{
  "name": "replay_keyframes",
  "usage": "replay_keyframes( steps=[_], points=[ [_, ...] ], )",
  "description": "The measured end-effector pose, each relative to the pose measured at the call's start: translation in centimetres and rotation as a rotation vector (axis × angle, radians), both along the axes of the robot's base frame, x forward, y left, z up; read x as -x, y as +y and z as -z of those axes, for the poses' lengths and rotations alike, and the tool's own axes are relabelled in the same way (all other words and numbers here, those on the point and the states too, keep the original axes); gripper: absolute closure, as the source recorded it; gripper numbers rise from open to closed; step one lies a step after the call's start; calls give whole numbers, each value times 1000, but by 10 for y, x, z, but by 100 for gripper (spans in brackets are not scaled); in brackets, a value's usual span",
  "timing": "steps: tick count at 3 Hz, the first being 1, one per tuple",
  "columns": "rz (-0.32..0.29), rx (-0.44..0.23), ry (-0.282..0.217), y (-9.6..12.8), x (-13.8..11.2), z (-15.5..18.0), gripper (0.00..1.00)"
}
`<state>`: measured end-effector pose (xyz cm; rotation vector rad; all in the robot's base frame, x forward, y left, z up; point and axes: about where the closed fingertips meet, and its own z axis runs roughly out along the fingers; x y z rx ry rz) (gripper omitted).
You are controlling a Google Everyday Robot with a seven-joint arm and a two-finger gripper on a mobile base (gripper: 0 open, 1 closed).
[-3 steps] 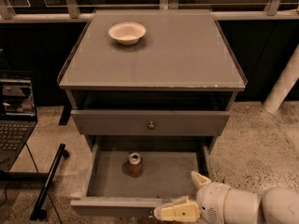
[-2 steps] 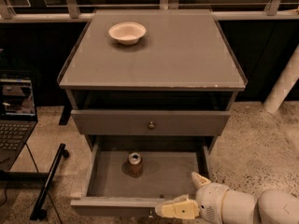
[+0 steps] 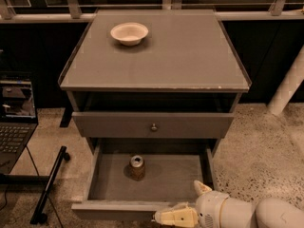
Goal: Pick orange can from middle drawer and place on counter
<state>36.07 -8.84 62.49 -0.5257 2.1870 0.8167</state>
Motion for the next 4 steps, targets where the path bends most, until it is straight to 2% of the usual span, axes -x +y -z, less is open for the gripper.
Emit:
replay_keyframes(
  steps=[1, 2, 3, 4],
  points=[
    [8, 48, -44, 4, -26, 26, 0],
    [23, 6, -65, 11, -62, 73, 0],
    [23, 6, -65, 11, -62, 73, 0],
    [-2, 14, -39, 21, -64, 88, 0]
  ],
)
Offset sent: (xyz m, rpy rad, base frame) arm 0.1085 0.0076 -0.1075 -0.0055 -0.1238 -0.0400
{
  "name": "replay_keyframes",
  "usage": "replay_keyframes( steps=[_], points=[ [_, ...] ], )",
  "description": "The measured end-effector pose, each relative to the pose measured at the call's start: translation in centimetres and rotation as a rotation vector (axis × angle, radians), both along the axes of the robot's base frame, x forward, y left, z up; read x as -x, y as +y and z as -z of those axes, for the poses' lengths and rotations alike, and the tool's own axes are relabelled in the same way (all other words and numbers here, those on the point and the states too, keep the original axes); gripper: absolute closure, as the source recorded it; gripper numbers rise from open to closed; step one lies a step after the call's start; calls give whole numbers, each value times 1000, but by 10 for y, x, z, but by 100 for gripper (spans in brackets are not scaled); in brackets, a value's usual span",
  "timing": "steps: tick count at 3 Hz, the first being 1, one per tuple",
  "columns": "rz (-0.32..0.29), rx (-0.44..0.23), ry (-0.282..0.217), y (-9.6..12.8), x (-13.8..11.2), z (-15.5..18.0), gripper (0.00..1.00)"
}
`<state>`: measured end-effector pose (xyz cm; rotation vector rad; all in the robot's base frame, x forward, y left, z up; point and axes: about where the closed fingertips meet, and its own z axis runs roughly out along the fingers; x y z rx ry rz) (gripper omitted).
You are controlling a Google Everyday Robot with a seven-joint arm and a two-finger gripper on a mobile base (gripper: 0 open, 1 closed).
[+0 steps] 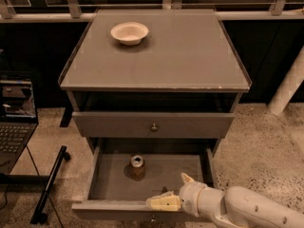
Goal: Pick orange can from middle drawer and place on counter
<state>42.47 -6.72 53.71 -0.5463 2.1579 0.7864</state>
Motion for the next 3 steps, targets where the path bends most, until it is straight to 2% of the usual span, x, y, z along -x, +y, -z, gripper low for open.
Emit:
replay_keyframes(
  steps=[2, 3],
  points=[
    [-98, 47, -11, 24, -55, 64, 0],
    [-94, 47, -26, 35, -100, 84, 0]
  ],
)
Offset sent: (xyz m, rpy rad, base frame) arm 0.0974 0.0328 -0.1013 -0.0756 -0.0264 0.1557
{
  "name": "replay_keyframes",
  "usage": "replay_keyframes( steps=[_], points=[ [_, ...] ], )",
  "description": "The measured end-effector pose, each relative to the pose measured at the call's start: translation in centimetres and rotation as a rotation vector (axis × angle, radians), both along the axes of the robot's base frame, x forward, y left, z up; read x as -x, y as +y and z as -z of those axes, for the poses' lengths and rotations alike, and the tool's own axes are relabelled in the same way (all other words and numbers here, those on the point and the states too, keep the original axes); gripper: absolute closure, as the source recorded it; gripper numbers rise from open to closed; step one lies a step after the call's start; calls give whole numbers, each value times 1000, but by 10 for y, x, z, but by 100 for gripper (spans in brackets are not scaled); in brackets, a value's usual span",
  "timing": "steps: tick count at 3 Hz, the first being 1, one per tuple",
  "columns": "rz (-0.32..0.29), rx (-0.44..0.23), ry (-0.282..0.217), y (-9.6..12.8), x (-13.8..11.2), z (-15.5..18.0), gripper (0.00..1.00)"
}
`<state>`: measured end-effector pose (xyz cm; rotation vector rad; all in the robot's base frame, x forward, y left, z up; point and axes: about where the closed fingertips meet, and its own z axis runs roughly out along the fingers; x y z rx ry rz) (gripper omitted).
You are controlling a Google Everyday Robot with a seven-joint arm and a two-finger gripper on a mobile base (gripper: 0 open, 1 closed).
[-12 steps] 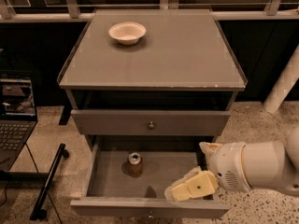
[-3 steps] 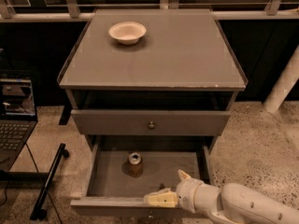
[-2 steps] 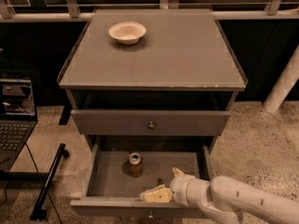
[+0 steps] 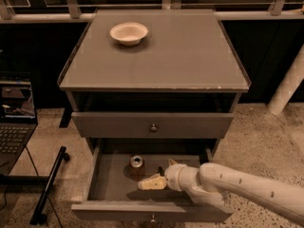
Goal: Pick orange can from middle drawer and place on counter
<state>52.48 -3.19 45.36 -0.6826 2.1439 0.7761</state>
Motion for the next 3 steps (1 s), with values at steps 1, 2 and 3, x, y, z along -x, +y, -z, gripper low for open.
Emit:
replay_keyframes(
  steps=[1, 2, 3],
  points=[
    [9, -1, 10, 1, 5, 6, 0],
    [19, -6, -8, 12, -2, 16, 0],
    [13, -20, -29, 32, -16, 29, 0]
  ],
)
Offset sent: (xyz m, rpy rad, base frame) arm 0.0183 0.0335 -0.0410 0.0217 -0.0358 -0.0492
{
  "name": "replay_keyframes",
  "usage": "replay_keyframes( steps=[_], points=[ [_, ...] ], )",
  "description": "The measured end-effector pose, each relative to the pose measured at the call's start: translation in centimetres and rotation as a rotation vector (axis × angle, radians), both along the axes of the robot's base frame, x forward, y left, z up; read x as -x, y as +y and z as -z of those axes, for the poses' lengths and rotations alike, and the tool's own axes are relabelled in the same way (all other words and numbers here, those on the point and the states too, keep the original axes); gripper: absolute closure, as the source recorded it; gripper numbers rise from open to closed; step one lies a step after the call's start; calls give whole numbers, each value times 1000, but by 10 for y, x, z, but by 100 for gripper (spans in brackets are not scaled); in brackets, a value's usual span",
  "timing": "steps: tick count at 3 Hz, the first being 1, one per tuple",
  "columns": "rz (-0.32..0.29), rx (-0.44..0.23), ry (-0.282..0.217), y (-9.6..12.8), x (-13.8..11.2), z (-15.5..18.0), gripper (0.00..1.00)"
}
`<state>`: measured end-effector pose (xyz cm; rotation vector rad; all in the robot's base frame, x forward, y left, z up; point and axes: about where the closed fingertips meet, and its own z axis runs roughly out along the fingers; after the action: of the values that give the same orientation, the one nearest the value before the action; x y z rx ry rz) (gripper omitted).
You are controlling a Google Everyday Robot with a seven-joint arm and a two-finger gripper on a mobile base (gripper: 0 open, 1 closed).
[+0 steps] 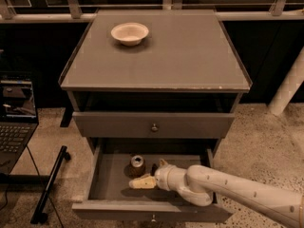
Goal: Pick orange can from middle drawer and place on counter
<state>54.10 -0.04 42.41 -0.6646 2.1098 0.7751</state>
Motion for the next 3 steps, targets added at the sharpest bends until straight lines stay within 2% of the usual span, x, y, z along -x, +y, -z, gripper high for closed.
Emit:
replay_keyframes(
  steps=[2, 3],
  points=[
    [-20, -30, -46, 37, -36, 12, 0],
    [-11, -21, -55, 48, -47, 16, 18]
  ],
)
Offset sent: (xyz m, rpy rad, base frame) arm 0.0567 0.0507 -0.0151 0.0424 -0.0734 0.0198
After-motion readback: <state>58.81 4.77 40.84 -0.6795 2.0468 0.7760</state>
